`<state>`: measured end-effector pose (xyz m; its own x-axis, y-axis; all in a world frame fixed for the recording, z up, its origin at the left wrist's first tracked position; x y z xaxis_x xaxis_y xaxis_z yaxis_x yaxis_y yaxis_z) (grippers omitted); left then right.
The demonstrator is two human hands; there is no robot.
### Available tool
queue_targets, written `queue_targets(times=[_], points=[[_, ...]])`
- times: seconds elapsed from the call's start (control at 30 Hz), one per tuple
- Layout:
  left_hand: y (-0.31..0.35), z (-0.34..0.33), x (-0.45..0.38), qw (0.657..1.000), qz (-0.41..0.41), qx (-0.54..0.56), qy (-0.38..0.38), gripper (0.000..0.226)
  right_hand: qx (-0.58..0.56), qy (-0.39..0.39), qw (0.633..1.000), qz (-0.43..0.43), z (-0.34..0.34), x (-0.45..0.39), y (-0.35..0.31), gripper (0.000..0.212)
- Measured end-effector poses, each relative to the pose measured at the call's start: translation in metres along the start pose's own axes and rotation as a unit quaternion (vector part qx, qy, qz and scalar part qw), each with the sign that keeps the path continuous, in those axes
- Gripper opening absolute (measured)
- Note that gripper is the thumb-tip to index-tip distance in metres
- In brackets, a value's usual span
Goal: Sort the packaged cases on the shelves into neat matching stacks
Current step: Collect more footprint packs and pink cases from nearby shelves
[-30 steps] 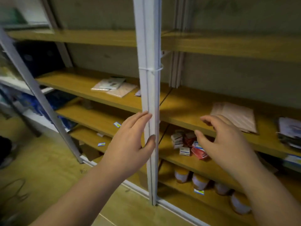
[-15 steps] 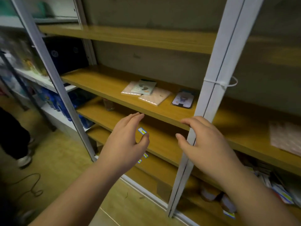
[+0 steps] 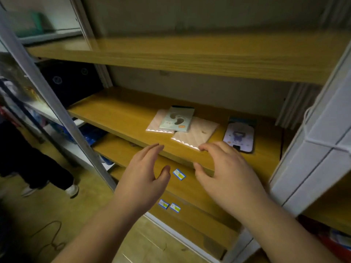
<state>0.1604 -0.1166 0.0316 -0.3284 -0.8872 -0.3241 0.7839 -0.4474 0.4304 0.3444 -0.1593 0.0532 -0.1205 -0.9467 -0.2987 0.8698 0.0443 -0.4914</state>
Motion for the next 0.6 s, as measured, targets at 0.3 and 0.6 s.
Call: queue_targets(times=[0.3,0.6], points=[[-0.060,-0.037,-0.123,0.996,0.056,-0.032,-0.056,0.071,0.019,-0.024,0.995,-0.096,-0.027,-0.030,0.022,0.043],[-0.072,-0.104,-0.220,0.970,0.000,-0.169,-0.173,0.132,0.080,0.024,0.979,-0.187,-0.042,-0.053,0.025,0.046]])
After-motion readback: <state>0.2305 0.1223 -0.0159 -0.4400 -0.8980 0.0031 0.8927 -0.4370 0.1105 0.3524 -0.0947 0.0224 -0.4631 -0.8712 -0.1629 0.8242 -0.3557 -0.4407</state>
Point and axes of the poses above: each hand's wrist, its own x-axis away from the middle knuckle, its own z-axis out of the back of the hand, y = z × x, the point moved 10 cm from there along -x, towards the middle knuckle, and after that the axes turned 5 degrees about -z, right-handed, at the moved point
